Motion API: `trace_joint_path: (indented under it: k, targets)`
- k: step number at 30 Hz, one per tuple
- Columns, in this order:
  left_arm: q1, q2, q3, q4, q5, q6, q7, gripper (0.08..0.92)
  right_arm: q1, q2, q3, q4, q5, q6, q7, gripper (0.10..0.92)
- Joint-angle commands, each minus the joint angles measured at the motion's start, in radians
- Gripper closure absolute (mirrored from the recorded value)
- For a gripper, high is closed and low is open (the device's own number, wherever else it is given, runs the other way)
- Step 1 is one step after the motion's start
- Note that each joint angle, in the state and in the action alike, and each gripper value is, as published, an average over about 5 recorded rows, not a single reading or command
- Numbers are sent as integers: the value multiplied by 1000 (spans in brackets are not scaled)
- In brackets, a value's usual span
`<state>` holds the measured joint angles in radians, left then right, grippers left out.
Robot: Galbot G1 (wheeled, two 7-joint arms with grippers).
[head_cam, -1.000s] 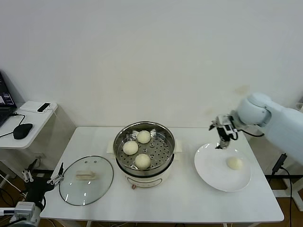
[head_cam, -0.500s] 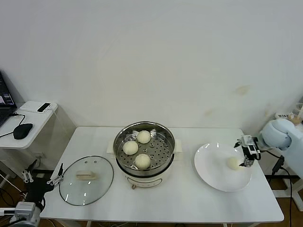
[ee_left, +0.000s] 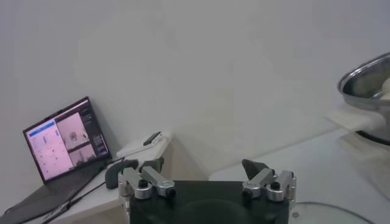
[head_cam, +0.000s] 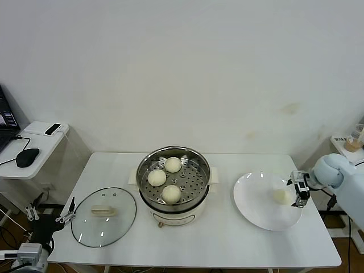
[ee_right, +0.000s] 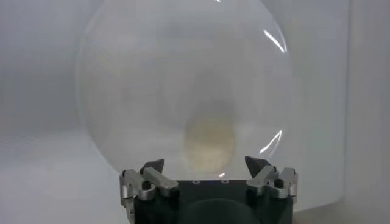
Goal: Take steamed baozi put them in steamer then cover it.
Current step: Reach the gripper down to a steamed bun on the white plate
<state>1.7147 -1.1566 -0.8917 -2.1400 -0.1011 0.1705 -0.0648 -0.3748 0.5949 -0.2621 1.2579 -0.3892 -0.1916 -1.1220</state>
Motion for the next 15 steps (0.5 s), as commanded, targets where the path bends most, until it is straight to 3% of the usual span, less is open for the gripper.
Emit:
trace_joint_path:
  k: [1,15]
  targets:
    - [-3,1,2,9,1,0,-1,177,-8,88,17,-112,-40,4,19,203]
    - [-6,-3,0,16,0,0,-1,177,18,141,12,-189,-95,0,40,223]
